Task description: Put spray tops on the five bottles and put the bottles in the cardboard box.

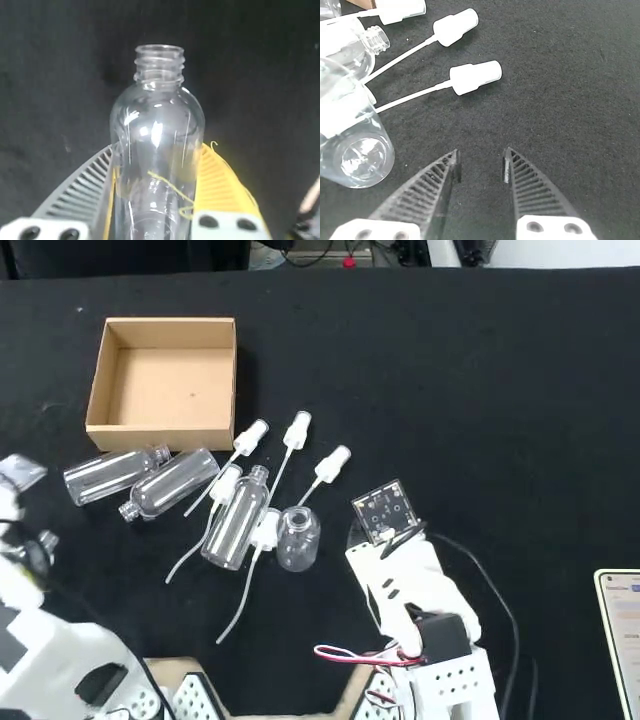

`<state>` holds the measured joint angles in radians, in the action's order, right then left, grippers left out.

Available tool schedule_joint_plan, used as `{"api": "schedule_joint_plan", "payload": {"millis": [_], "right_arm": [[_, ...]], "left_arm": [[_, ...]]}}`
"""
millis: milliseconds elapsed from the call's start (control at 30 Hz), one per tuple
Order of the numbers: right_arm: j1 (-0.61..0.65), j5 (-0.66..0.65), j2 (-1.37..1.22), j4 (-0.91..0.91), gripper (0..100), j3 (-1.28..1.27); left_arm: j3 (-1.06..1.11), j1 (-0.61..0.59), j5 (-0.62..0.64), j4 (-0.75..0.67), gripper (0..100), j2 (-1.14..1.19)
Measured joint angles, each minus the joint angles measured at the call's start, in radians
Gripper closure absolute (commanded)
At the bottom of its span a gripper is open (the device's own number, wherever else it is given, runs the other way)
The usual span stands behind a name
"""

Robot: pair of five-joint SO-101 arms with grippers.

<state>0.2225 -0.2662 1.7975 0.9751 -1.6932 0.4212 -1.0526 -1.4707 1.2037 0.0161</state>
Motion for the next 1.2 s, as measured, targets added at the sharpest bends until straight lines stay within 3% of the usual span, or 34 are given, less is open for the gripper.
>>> {"api": "schedule_joint_plan", "payload": {"millis": [167, 300, 500, 800, 1200], "right_arm": [[0.0, 0.0, 0.0, 0.0, 85.3, 0.0], [0.0, 0.0, 0.0, 0.0, 85.3, 0.0], [0.0, 0.0, 0.0, 0.0, 85.3, 0.0], [0.0, 0.0, 0.0, 0.0, 85.3, 0.0], [0.0, 0.0, 0.0, 0.0, 85.3, 0.0]], "left_arm": [[-0.018, -0.089, 0.0, 0.077, 70, 0.0], [-0.02, -0.13, 0.0, 0.095, 69, 0.0], [-0.074, -0.112, 0.0, 0.104, 69, 0.0], [-0.077, 0.017, 0.0, 0.103, 69, 0.0], [-0.077, -0.023, 0.0, 0.103, 69, 0.0]]}}
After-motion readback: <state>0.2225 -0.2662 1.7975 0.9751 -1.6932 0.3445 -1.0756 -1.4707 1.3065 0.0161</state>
